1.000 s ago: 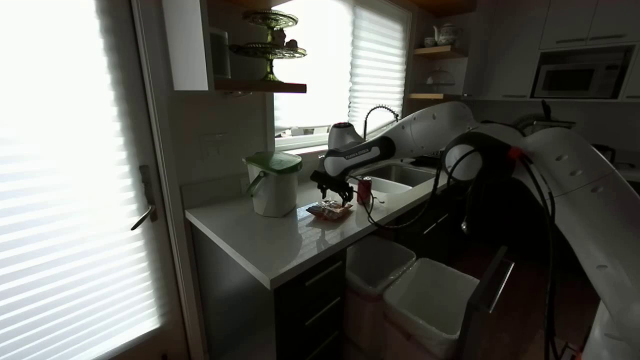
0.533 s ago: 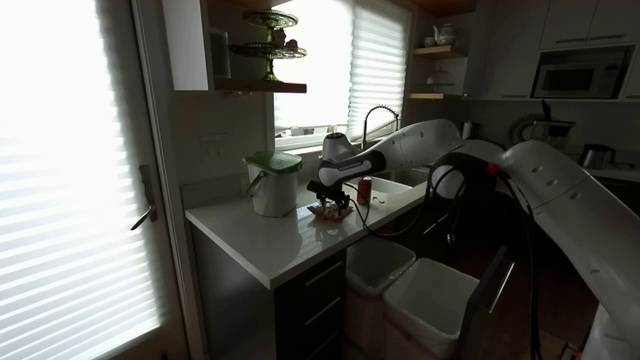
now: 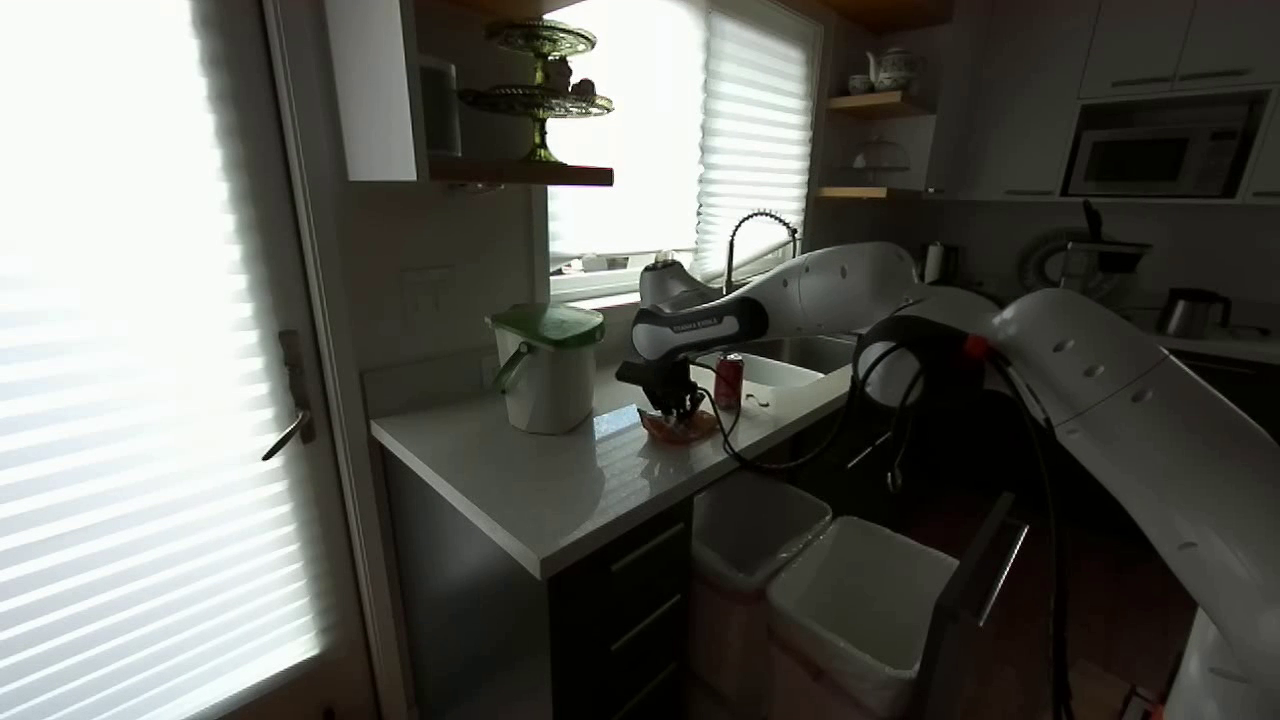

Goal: Pick up the orange snacks packet on the counter top and drop it in the waste bin drawer

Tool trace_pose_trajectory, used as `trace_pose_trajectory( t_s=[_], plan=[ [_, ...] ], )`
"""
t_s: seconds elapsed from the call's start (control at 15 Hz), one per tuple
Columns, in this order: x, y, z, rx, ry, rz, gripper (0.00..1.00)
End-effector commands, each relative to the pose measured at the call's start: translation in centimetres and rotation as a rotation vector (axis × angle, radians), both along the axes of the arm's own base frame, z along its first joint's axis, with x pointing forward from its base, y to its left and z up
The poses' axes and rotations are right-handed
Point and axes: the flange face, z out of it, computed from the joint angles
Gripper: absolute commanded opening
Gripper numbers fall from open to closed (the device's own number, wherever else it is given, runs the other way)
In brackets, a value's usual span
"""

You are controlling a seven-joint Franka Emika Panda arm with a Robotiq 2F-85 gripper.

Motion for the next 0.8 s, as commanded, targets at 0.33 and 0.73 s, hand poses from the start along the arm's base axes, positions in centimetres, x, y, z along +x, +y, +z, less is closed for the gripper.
trace_pose_trajectory(
  t_s=[0.33, 0.73],
  plan=[
    [-3.1, -1.4, 4.6, 0.036, 0.059, -0.134, 0.01],
    [-8.3, -5.9, 6.0, -0.011, 0.084, -0.389, 0.00]
  ],
)
